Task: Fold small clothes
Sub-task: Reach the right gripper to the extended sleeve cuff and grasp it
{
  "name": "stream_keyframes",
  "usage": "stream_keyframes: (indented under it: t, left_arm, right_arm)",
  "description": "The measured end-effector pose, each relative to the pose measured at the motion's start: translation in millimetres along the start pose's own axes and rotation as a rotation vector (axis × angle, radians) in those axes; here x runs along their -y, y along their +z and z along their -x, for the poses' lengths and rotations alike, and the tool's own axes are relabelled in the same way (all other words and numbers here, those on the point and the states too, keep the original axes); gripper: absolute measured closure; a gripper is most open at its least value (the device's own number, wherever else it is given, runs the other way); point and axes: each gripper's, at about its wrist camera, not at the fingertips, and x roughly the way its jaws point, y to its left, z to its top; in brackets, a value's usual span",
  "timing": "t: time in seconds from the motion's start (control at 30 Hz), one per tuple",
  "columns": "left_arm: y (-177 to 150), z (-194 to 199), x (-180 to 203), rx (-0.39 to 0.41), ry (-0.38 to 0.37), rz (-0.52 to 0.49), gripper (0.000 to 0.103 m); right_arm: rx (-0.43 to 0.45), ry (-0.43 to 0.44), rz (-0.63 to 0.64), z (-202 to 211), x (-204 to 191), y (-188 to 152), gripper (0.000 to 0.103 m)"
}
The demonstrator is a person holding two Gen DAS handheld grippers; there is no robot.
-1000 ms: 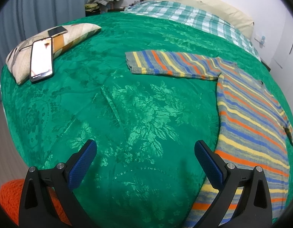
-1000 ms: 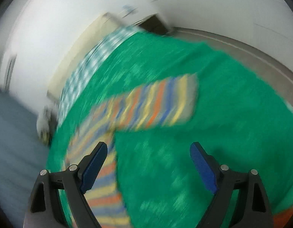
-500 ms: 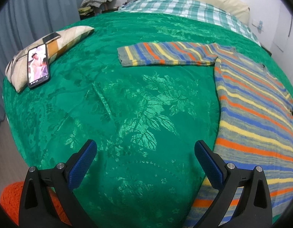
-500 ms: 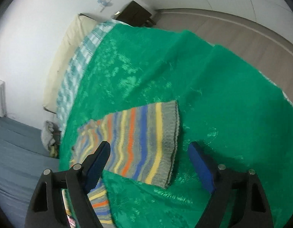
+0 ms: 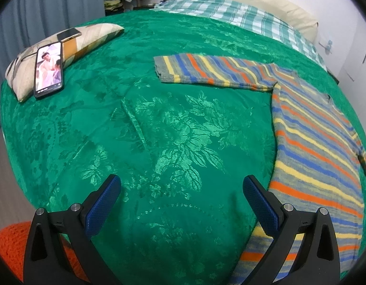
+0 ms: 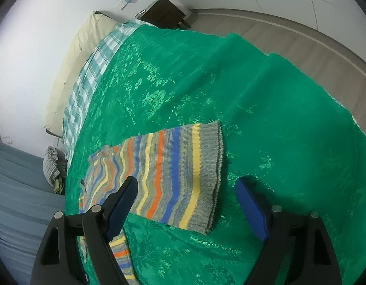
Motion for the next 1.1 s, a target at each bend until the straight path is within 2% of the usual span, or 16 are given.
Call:
stream_keyframes:
  t: [0.13, 0.3, 0.4, 0.47, 0.53, 0.57, 0.6, 0.63, 0.67, 0.7, 0.77, 0.8, 0.9, 1.0, 1.1]
  left_arm:
    - [0, -2, 2, -0.003, 0.006, -0.008, 0.001]
    - [-2, -4, 10, -0.005, 0.013, -0.040, 0.001]
    - [-4, -5, 13, -0.011, 0.021, -0.063, 0.001]
    - [-5, -6, 14, -0.015, 0.025, -0.068, 0.001]
    - [-5, -7, 13, -0.016, 0.030, -0.064, 0.001]
    - [-5, -7, 12, -0.017, 0.029, -0.060, 0.001]
    - [-4, -7, 11, -0.018, 0.027, -0.057, 0.001]
    - [-4, -8, 10, -0.019, 0.025, -0.053, 0.001]
    - [-4, -7, 9, -0.018, 0.023, -0.052, 0.001]
    - [-4, -7, 9, -0.017, 0.020, -0.050, 0.001]
    - [-2, -7, 7, -0.014, 0.007, -0.044, 0.001]
    - [-1, -7, 6, -0.014, 0.002, -0.040, 0.001]
    - [4, -8, 3, -0.015, -0.027, -0.018, 0.001]
    - [10, -10, 0, -0.013, -0.042, 0.005, 0.001]
    - [11, -10, -4, -0.018, -0.040, 0.024, 0.001]
  right_arm:
    - [-0.001, 0.030, -0.010, 1, 0, 6, 0.021]
    - [-0.036, 0.005, -0.002, -9, 6, 11, 0.033]
    - [-0.074, 0.006, 0.032, -19, 2, 14, 0.037]
    - [-0.078, -0.028, 0.044, -26, 1, 15, 0.040]
    - [-0.066, -0.058, 0.012, -34, 4, 12, 0.050]
    - [-0.058, -0.074, 0.007, -37, 6, 11, 0.066]
    - [-0.051, -0.104, 0.014, -39, 6, 10, 0.094]
    - [-0.048, -0.143, 0.026, -41, 4, 10, 0.100]
    - [-0.043, -0.153, 0.025, -40, 2, 11, 0.100]
    - [-0.001, -0.137, 0.026, -32, -5, 12, 0.100]
    - [0.079, -0.102, 0.092, -14, -30, 14, 0.100]
    - [0.120, -0.084, 0.172, -2, -57, 16, 0.100]
    - [0.160, -0.056, 0.381, 18, -136, 12, 0.100]
    - [0.125, 0.014, 0.583, 16, -229, -10, 0.100]
    - [0.032, 0.108, 0.718, -18, -311, -47, 0.100]
